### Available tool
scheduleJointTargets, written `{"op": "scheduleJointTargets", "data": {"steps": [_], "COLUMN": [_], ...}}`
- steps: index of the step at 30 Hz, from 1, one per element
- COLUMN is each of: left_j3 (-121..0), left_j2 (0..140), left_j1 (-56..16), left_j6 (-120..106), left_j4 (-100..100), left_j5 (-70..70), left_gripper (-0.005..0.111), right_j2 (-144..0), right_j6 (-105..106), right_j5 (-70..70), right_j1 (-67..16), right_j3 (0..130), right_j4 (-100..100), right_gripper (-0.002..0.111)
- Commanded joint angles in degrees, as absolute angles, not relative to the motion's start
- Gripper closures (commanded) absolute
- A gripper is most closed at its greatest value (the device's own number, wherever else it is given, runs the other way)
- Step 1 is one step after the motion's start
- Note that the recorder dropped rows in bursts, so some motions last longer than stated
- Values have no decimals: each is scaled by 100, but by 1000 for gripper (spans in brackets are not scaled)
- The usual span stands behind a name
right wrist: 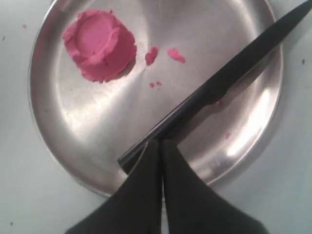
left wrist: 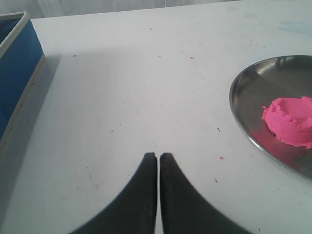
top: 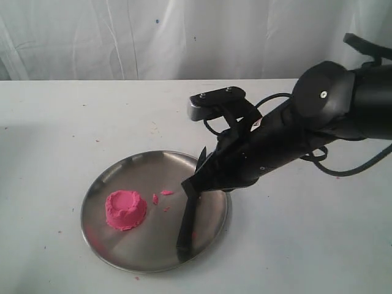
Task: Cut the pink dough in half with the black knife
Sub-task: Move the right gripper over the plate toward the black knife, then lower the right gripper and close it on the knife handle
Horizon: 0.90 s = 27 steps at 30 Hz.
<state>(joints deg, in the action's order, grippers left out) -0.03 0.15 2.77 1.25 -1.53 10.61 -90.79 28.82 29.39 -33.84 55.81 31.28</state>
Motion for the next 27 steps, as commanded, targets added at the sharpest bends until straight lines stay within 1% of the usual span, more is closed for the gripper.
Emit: {"op": "scheduleJointTargets", "data": {"steps": [1,7,9,10,11,12,13,14,15,17,19,21,23,25,27], "left_j3": [0,0,0,0,0,0,0,0,0,0,0,0,0,0,0], "left_j2": [0,0,0,0,0,0,0,0,0,0,0,0,0,0,0], "left_j1": [267,267,267,267,267,267,267,267,267,267,267,267,267,267,267], "left_j6": [106,106,106,106,106,106,106,106,106,106,106,106,106,106,106], "left_j4": [-138,-138,-138,-138,-138,-138,-138,-138,-138,-138,-138,-138,-138,-138,-138], "left_j5": [1032,1032,1032,1032,1032,1032,1032,1032,1032,1032,1032,1032,1032,1032,1032], "left_gripper": [98,98,98,98,98,98,98,98,98,98,98,98,98,98,98], "right_j2": [-9212,-9443,-9563,-9668,-9725,-9813,-9852,-9926,-9986,-9992,-10018,-10116,-10426,-10711,-11108], "right_j6": [2773,2784,2828,2828,2828,2828,2828,2839,2839,2828,2445,1224,-297,-856,-994], "right_j5": [2387,2414,2473,2545,2555,2571,2588,2700,2882,3219,3722,3792,4417,5079,5559], "right_j1": [-3485,-3487,-3487,-3487,-3487,-3487,-3487,-3487,-3487,-3487,-3525,-3704,-3921,-4038,-4205], "right_j3": [5622,5622,5622,5622,5622,5622,5622,5622,5622,5733,6127,6702,7419,7786,8152], "right_j4": [3035,3144,3144,3133,3133,3133,3120,3002,2957,2948,2852,1778,344,-166,-259], "right_gripper": [108,107,103,95,89,79,74,65,60,59,59,59,59,59,59]}}
